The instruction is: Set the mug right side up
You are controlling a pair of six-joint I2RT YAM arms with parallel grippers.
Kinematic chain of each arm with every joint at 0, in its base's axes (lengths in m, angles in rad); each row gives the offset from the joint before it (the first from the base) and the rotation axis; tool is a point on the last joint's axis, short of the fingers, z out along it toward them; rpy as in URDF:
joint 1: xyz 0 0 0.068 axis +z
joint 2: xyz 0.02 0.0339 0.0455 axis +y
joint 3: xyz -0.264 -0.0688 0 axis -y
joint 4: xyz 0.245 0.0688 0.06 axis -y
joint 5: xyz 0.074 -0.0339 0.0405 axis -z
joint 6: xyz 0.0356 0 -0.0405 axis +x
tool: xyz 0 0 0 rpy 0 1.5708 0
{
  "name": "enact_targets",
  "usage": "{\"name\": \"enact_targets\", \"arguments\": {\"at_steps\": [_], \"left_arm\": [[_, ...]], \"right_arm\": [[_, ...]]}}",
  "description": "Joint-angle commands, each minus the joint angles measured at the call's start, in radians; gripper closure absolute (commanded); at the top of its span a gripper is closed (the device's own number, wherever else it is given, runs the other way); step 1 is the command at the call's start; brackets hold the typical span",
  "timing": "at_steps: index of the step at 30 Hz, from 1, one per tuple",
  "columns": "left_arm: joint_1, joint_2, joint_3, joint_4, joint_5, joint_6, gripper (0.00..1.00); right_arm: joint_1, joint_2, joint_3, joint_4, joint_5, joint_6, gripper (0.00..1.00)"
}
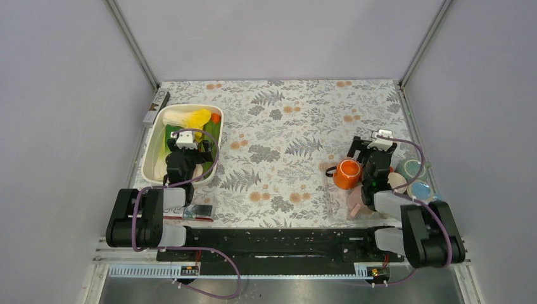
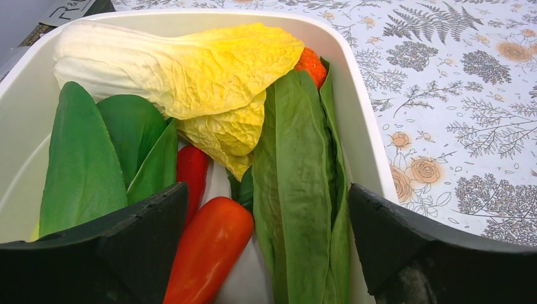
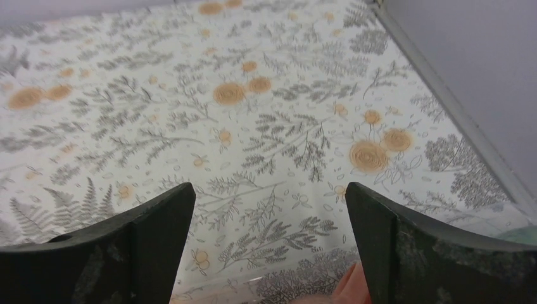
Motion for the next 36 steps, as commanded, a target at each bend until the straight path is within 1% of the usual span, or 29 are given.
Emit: {"name": "enact_targets", "arguments": {"at_steps": [1,2,4,5,7,8,9,10,11,12,13,15,16,17,19,22,24,27,31,36], "left_arm": [[-0.003,-0.014,0.008,0.045,0.018,-0.012,0.01],[-0.003,-0.013,0.008,0.045,0.018,-0.011,0.01],[-0.003,-0.013,0.008,0.045,0.019,-0.011,0.01],[-0.003,-0.014,0.008,0.045,0.020,-0.011,0.01],[0.002,-0.037,0.020,0.011,0.065,-0.003,0.01],[0.006,-0.070,0.035,-0.036,0.086,-0.003,0.01],[0.017,-0.105,0.053,-0.105,0.119,-0.004,0.01],[0.038,-0.140,0.075,-0.162,0.154,-0.003,0.01],[0.045,-0.169,0.097,-0.223,0.189,0.002,0.01],[0.053,-0.195,0.117,-0.277,0.235,0.008,0.01],[0.058,-0.219,0.143,-0.344,0.283,0.052,0.01],[0.064,-0.267,0.231,-0.540,0.367,0.131,0.01],[0.066,-0.281,0.257,-0.636,0.403,0.148,0.01],[0.066,-0.290,0.316,-0.731,0.444,0.181,0.01],[0.067,-0.292,0.395,-0.915,0.523,0.223,0.01],[0.067,-0.267,0.492,-1.091,0.627,0.244,0.01],[0.067,-0.244,0.530,-1.157,0.676,0.248,0.01],[0.066,-0.212,0.557,-1.202,0.746,0.254,0.01],[0.067,-0.182,0.572,-1.228,0.749,0.256,0.01],[0.066,-0.186,0.571,-1.241,0.747,0.267,0.01]], "right_arm": [[-0.003,-0.230,0.036,-0.147,-0.049,0.019,0.01],[-0.003,-0.275,0.045,-0.159,-0.092,0.028,0.01],[-0.002,-0.353,0.086,-0.188,-0.266,0.028,0.01],[0.001,-0.386,0.135,-0.251,-0.354,0.031,0.01],[0.019,-0.412,0.279,-0.453,-0.516,0.014,0.01],[0.032,-0.405,0.365,-0.582,-0.585,-0.009,0.01],[0.055,-0.389,0.452,-0.762,-0.650,-0.054,0.01],[0.087,-0.360,0.541,-0.891,-0.697,-0.106,0.01],[0.128,-0.330,0.620,-1.044,-0.723,-0.172,0.01],[0.179,-0.290,0.707,-1.149,-0.730,-0.240,0.01],[0.237,-0.266,0.750,-1.258,-0.732,-0.326,0.03],[0.385,-0.229,0.799,-1.446,-0.656,-0.576,0.03],[0.439,-0.207,0.819,-1.536,-0.615,-0.625,0.02],[0.469,-0.180,0.839,-1.615,-0.594,-0.687,0.02],[0.483,-0.121,0.883,-1.751,-0.561,-0.714,0.04],[0.499,-0.024,0.939,-1.921,-0.477,-0.733,0.11],[0.510,0.039,0.970,-1.999,-0.398,-0.739,0.17],[0.515,0.142,1.001,-2.039,-0.269,-0.754,0.17],[0.514,0.278,1.046,-2.050,-0.188,-0.773,0.19],[0.513,0.362,1.057,-2.020,-0.102,-0.802,0.19]]}}
